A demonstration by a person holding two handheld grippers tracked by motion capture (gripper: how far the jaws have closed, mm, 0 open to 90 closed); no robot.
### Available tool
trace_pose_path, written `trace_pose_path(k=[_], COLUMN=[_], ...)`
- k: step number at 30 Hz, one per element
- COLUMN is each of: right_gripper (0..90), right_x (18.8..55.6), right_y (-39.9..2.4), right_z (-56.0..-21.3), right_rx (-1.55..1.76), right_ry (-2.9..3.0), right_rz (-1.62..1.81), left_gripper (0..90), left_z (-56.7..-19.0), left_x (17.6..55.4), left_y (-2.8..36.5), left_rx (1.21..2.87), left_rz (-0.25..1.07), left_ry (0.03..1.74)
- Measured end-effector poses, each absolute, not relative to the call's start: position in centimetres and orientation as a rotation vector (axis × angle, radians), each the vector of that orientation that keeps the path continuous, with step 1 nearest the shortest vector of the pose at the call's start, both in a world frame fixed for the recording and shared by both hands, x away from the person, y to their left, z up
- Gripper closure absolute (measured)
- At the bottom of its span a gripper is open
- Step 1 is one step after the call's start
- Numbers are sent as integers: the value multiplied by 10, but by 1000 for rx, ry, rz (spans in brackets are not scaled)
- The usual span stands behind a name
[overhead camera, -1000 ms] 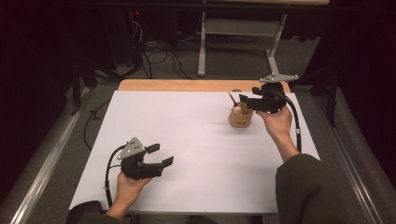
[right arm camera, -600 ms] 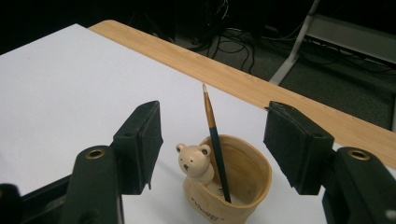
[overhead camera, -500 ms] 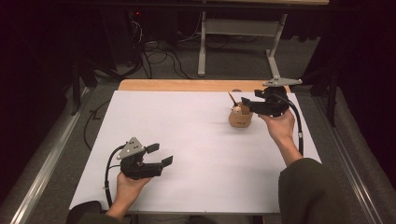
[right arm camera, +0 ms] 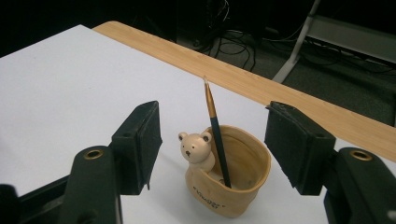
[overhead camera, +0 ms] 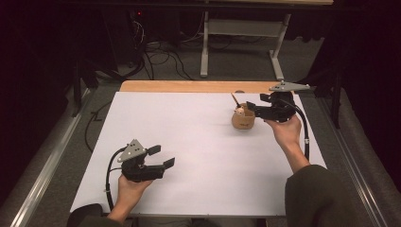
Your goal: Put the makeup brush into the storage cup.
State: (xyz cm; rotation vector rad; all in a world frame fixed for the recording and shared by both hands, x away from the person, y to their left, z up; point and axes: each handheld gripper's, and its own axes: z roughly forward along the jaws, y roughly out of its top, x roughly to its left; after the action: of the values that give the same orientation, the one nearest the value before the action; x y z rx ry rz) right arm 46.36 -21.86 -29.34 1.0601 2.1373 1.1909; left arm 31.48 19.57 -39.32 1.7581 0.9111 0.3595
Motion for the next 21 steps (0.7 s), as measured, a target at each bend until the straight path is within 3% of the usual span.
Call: trace_pose_path(k=[21], right_gripper=[374], right_x=[451], right_y=[-228], right_z=[-302], right_rx=[1058], right_ry=[2152], right_rz=[1192], left_gripper=[254], left_z=[-393], left_x=[315], left_y=[196], left_rx=[1753], left_rz=[361], left_ry=[917])
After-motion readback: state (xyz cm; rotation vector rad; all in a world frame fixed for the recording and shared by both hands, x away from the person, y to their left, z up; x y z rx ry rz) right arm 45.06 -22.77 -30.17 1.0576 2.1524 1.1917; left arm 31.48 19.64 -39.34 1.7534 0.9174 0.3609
